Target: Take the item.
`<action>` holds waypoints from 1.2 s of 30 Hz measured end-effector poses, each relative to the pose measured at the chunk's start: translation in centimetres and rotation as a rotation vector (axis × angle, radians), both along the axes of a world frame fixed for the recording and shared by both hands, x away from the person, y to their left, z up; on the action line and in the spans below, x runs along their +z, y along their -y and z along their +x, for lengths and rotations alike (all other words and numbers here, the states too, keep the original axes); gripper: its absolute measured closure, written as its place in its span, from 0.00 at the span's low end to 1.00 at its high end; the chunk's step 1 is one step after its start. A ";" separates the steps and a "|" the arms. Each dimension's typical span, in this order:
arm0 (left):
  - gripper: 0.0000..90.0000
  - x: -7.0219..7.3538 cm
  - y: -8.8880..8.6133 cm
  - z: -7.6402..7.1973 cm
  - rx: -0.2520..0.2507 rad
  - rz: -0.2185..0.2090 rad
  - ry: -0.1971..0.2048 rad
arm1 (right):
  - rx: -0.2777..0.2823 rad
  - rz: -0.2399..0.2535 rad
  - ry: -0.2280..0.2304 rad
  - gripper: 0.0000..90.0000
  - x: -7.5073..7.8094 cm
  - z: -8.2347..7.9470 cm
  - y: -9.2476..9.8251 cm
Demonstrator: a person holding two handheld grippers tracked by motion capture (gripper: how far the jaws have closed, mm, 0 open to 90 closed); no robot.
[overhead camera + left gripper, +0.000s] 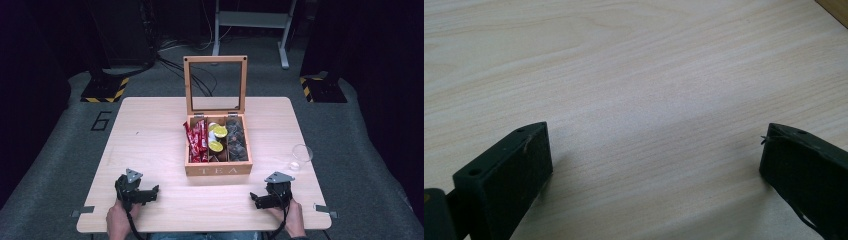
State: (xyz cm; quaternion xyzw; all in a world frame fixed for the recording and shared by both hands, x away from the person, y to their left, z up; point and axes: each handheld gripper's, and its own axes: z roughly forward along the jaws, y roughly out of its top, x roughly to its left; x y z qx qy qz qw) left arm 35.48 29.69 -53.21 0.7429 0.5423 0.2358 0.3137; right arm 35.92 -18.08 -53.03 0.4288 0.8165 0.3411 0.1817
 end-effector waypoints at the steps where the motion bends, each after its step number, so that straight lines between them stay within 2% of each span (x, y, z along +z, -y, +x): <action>1: 0.00 0.0 0.0 0.0 0.000 0.000 0.000 | 0.006 -0.003 -0.002 0.00 0.0 0.0 0.0; 9: 0.00 0.0 -0.1 0.2 -0.011 0.001 -0.003 | 0.007 -0.004 -0.017 0.00 0.1 0.2 0.0; 14: 0.00 0.0 -0.1 1.0 -0.002 -0.003 -0.005 | 0.014 -0.007 -0.016 0.00 0.1 0.2 0.0; 16: 0.00 0.0 -0.2 1.4 -0.008 -0.001 -0.004 | 0.009 -0.004 -0.017 0.00 0.1 0.2 0.0; 21: 0.00 0.0 -0.5 2.5 -0.066 0.001 -0.004 | 0.017 -0.011 -0.011 0.00 0.1 0.3 0.1; 25: 0.00 0.1 -0.5 2.6 -0.063 -0.001 -0.006 | 0.000 -0.005 -0.028 0.00 0.2 0.3 -0.1; 29: 0.00 0.1 -0.4 2.6 -0.062 -0.001 -0.006 | 0.022 -0.024 -0.031 0.00 0.3 0.5 0.0; 33: 0.00 0.0 -0.4 2.5 -0.058 -0.008 -0.007 | 0.013 0.013 -0.054 0.00 0.5 0.4 0.1; 36: 0.00 0.0 -0.4 2.5 -0.060 -0.003 -0.006 | 0.018 0.001 -0.066 0.00 0.7 0.4 -0.1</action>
